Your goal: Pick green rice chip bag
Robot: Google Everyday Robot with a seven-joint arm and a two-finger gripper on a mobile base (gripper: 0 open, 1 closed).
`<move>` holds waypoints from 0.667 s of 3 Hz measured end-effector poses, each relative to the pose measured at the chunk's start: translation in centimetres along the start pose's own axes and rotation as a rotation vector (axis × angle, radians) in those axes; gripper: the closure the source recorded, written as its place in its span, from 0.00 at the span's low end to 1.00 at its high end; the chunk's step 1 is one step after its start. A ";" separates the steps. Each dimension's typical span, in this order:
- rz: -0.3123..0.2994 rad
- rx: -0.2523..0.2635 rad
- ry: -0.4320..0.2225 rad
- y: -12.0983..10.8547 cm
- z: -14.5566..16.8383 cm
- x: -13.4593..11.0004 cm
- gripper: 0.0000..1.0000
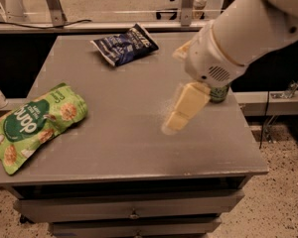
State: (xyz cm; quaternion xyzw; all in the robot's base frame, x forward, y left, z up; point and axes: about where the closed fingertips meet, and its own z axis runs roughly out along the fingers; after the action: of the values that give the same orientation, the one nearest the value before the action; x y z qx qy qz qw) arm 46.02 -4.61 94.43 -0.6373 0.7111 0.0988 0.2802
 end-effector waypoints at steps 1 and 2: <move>-0.006 -0.027 -0.141 0.8 3.9 -5.6 0.00; -0.007 -0.003 -0.172 0.4 4.0 -6.8 0.00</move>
Offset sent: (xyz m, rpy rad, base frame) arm 0.0034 0.0555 -0.0043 0.1089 -0.0026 0.0412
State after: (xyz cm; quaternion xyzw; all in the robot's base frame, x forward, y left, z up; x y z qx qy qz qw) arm 46.93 3.22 94.58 -0.6293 0.6819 0.1534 0.3397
